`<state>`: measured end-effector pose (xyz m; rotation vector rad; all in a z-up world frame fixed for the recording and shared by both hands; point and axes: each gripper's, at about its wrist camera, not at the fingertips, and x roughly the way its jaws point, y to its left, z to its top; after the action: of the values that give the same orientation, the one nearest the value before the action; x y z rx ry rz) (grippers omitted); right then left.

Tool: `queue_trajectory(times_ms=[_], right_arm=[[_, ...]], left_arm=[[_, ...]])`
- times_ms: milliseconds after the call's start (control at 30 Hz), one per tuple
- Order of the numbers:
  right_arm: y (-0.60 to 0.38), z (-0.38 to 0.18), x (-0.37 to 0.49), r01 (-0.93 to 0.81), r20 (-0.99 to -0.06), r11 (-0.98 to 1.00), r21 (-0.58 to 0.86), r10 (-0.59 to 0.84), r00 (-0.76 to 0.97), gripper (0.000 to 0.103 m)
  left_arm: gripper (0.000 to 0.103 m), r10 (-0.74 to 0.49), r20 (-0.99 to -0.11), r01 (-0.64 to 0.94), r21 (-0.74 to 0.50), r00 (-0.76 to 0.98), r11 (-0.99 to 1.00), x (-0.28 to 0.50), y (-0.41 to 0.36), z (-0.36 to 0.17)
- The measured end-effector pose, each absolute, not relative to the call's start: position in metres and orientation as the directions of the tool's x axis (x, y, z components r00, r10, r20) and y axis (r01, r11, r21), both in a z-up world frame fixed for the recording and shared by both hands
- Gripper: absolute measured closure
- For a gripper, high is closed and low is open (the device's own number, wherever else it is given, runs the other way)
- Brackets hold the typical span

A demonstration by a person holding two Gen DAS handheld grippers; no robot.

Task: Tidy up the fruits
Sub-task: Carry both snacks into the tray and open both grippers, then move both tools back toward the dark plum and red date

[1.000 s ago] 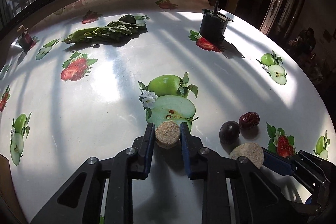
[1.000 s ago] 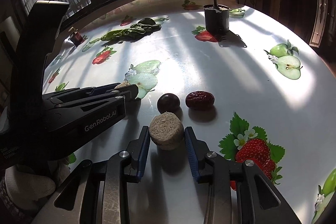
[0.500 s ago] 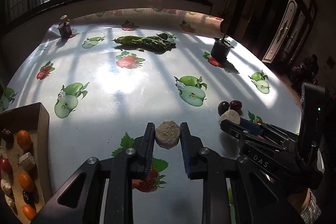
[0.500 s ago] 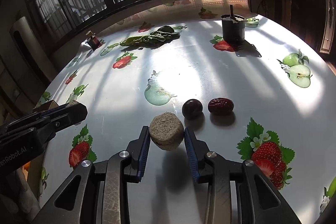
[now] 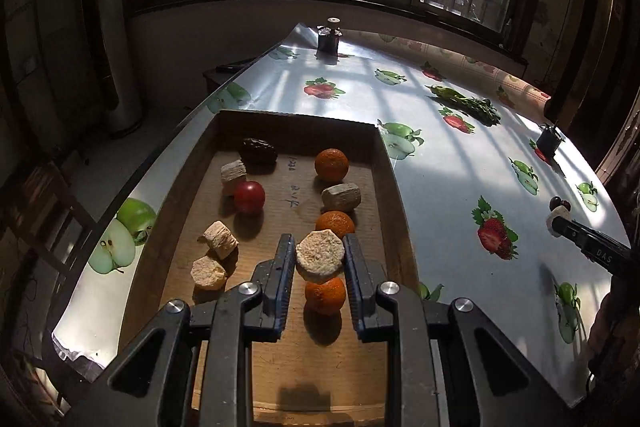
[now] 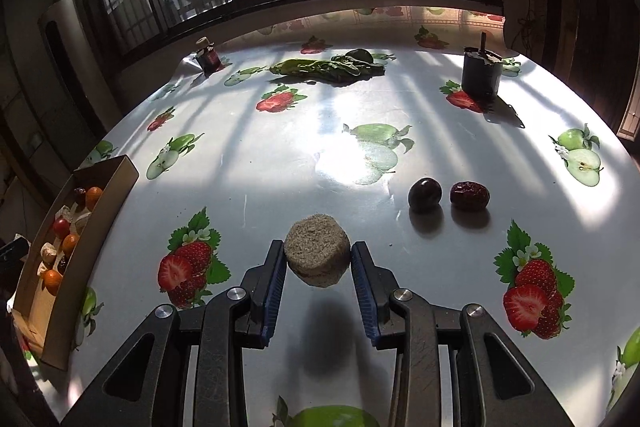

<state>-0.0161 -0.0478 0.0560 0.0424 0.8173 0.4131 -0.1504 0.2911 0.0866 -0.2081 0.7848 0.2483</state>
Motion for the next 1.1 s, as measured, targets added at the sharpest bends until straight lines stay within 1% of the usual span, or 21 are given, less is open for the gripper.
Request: queue_trajectory(times_ms=[133,200,267,333,533,667,767,800,833,867,900,967,1033,1067,1100], right_arm=[[0.019,0.085,-0.057,-0.509,-0.671,0.836,0.205,0.499,0.548,0.067],[0.059,0.095,-0.079,-0.595,-0.662,0.777,0.205,0.558,0.500,0.067],[0.096,0.097,-0.096,-0.665,-0.668,0.716,0.214,0.604,0.435,0.067],[0.131,0.092,-0.108,-0.711,-0.685,0.665,0.228,0.628,0.368,0.067],[0.200,0.055,-0.125,-0.755,-0.774,0.615,0.225,0.584,0.245,0.066],[0.220,0.035,-0.131,-0.762,-0.813,0.623,0.179,0.530,0.242,0.066],[0.227,0.030,-0.132,-0.763,-0.820,0.629,0.150,0.511,0.260,0.066],[0.227,0.030,-0.132,-0.762,-0.818,0.631,0.144,0.509,0.267,0.066],[0.228,0.031,-0.131,-0.760,-0.816,0.634,0.142,0.509,0.272,0.066],[0.229,0.032,-0.131,-0.759,-0.816,0.635,0.144,0.510,0.272,0.066],[0.229,0.033,-0.130,-0.760,-0.814,0.633,0.150,0.516,0.269,0.065],[0.228,0.036,-0.131,-0.760,-0.804,0.630,0.161,0.530,0.270,0.061],[0.225,0.042,-0.135,-0.759,-0.789,0.631,0.158,0.543,0.288,0.051],[0.224,0.046,-0.137,-0.758,-0.779,0.634,0.153,0.550,0.302,0.048],[0.221,0.049,-0.139,-0.757,-0.770,0.636,0.149,0.555,0.315,0.044]], left_arm=[[0.079,0.203,-0.740,-0.374,-0.071,0.641,0.925,-0.171,0.324,0.069],[0.079,0.200,-0.756,-0.398,-0.086,0.623,0.913,-0.175,0.335,0.060],[0.079,0.188,-0.772,-0.408,-0.099,0.607,0.908,-0.177,0.343,0.052],[0.079,0.200,-0.787,-0.426,-0.086,0.583,0.901,-0.176,0.347,0.044],[0.079,0.214,-0.802,-0.448,-0.073,0.558,0.891,-0.175,0.358,0.030],[0.079,0.213,-0.802,-0.459,-0.084,0.558,0.884,-0.174,0.361,0.025],[0.071,0.220,-0.793,-0.461,-0.086,0.569,0.883,-0.175,0.360,0.027],[0.064,0.226,-0.789,-0.464,-0.083,0.572,0.882,-0.176,0.360,0.028],[0.059,0.234,-0.782,-0.465,-0.080,0.578,0.881,-0.178,0.360,0.031],[0.059,0.232,-0.776,-0.461,-0.084,0.586,0.883,-0.178,0.359,0.033],[0.056,0.238,-0.772,-0.462,-0.080,0.590,0.883,-0.179,0.358,0.036],[0.053,0.252,-0.762,-0.463,-0.070,0.596,0.884,-0.181,0.356,0.042],[0.048,0.260,-0.749,-0.463,-0.069,0.609,0.884,-0.184,0.355,0.049],[0.047,0.262,-0.743,-0.462,-0.072,0.616,0.884,-0.185,0.354,0.052],[0.046,0.266,-0.736,-0.461,-0.071,0.623,0.884,-0.186,0.352,0.055]])
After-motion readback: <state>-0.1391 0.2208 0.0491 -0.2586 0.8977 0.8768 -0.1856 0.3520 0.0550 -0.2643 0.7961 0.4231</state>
